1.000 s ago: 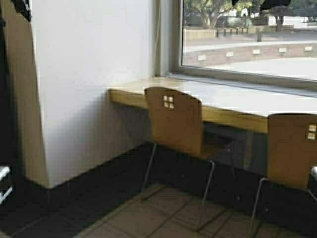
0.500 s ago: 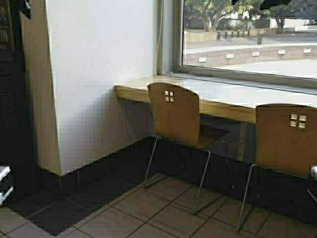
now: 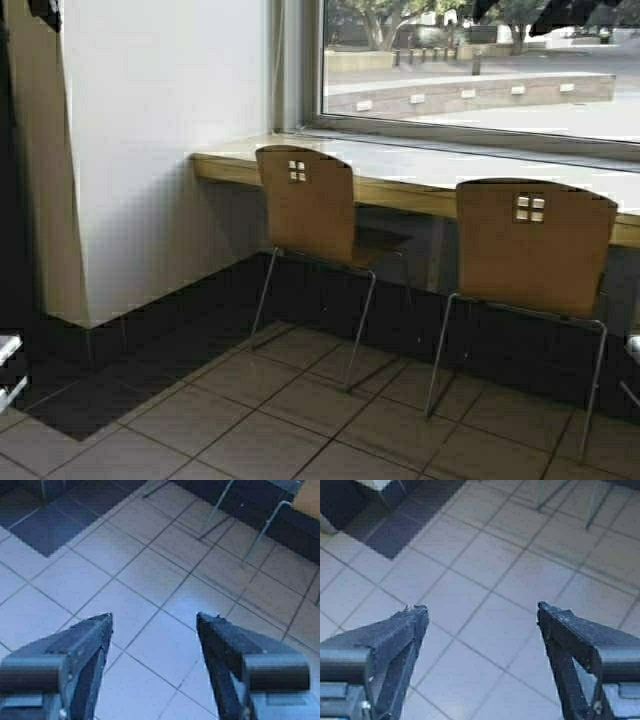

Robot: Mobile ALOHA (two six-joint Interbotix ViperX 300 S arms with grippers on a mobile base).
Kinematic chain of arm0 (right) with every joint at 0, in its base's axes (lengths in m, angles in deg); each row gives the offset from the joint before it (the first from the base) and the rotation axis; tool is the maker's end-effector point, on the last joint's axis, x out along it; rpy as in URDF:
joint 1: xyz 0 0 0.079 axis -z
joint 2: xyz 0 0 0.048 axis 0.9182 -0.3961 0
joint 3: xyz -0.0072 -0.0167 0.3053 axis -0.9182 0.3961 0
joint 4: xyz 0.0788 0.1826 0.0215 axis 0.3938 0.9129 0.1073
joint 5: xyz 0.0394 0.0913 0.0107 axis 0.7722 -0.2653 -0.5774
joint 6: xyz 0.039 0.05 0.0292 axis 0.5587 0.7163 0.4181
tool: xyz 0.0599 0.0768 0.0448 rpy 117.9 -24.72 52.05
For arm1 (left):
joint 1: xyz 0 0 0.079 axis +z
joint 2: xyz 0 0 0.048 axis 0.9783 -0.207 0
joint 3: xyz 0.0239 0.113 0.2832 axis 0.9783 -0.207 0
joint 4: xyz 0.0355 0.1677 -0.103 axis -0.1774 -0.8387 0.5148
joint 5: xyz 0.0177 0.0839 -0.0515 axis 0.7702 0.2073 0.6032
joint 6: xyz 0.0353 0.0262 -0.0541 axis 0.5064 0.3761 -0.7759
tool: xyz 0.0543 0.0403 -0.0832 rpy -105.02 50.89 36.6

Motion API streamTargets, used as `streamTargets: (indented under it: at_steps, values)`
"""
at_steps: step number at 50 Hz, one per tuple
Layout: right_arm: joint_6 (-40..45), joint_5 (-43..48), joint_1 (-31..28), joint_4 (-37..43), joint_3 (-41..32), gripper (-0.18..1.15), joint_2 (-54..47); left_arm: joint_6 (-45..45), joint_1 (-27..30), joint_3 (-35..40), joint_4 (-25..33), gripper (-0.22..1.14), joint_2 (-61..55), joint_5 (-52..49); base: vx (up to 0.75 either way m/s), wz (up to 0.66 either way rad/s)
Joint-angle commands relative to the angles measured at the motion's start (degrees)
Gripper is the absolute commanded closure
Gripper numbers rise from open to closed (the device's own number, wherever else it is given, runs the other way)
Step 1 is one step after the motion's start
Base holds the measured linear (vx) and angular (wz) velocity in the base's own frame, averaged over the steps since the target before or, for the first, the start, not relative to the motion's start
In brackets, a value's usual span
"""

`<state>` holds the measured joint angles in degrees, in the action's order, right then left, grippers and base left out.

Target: Push the chairs under the table

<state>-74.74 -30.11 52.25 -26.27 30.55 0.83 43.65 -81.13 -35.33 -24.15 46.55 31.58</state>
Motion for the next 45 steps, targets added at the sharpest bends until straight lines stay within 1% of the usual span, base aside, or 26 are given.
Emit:
streamTargets:
  at_steps: [1, 11, 30, 39, 45]
  values:
    - [0.1, -1.1, 0.2, 0.8, -1.4, 0.00, 0.2, 0.1, -0.1, 0.4, -0.1, 0.04, 0.3, 0.4, -0.26, -0.32]
    - [0.0, -1.3, 0.2, 1.1, -1.6, 0.00, -0.1, -0.2, -0.1, -0.1, -0.1, 0.04, 0.5, 0.4, -0.28, -0.41]
    - [0.0, -2.1, 0.2, 3.8, -2.9, 0.00, -0.2, 0.0, -0.1, 0.0, 0.0, 0.04, 0.2, 0.5, -0.28, -0.56]
    - [-0.2, -2.0, 0.3, 3.7, -2.3, 0.00, -0.2, 0.0, -0.1, 0.4, -0.2, 0.04, -1.9, 0.8, -0.24, -0.37]
    - [-0.1, -2.1, 0.2, 3.6, -0.7, 0.00, -0.4, -0.4, -0.1, 0.2, 0.1, 0.04, -1.2, 0.4, -0.20, -0.21]
